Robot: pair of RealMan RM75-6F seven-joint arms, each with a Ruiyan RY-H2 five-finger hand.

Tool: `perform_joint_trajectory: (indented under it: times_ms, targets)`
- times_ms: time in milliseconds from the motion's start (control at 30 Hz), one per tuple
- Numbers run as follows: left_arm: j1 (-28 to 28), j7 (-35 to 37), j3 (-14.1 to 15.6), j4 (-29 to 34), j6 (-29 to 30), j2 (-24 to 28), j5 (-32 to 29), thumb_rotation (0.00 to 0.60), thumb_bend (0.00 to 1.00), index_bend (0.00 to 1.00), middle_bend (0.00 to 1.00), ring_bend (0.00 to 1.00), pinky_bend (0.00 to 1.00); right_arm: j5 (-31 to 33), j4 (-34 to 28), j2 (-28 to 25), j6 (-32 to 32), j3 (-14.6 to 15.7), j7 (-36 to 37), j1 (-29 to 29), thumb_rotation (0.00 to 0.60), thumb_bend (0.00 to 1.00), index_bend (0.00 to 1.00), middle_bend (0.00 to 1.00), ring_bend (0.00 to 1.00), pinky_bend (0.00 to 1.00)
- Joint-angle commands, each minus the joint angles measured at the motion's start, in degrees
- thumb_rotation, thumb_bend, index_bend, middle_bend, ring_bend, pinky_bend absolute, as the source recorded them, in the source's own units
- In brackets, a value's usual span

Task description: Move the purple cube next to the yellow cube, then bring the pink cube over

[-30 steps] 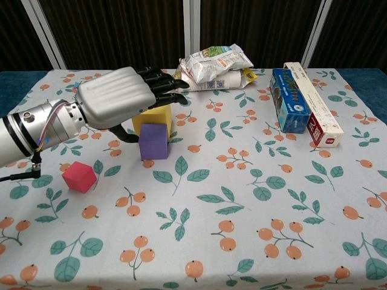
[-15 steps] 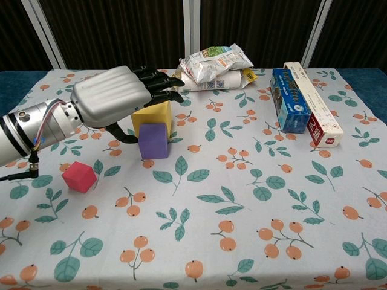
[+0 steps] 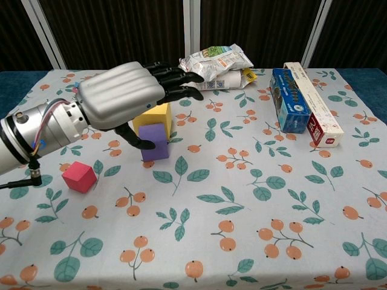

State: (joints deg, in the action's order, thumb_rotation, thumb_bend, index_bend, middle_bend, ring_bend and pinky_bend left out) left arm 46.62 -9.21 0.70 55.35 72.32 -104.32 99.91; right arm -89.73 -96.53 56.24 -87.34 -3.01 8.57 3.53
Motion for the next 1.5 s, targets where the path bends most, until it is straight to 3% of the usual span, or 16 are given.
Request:
perform_joint_trajectory:
  times_ms: [33,467,800,1500]
  targets:
    - [1.23,-1.90,-1.16,1.24,-2.05,-0.35,-0.65,0.600,0.00,0.21,0.16,0.13,0.15,0.03,0.03,-0.10,-0.01,-0.01,0.01,-0.02,0.600,0.03,0.00,0.04,0.00,0.00]
    - [4.16,-2.58,-1.73,-3.69,-7.95,-4.49,-1.79,0.600,0.00,0.21,0.16,0.13,0.15,0.72,0.57,-0.22,0.17,-0.20,0.77,-0.12,0.600,0.03,0.00,0.04,0.00,0.00]
    - [4.50,-1.72,-0.86,-9.20,-8.30,-5.25,-1.64,0.600,0.00,0.21,0.16,0.13,0.15,0.72,1.05,0.05,0.09,-0.12,1.14,-0.29,0.600,0.03,0.00,0.04,0.00,0.00]
    - [3.87,-0.31,0.87,-12.53,-7.06,-5.13,-1.22,0.600,0.00,0.21,0.16,0.13,0.15,0.58,0.80,0.01,-0.33,-0.08,1.04,-0.63,0.600,0.03,0.00,0.04,0.00,0.00]
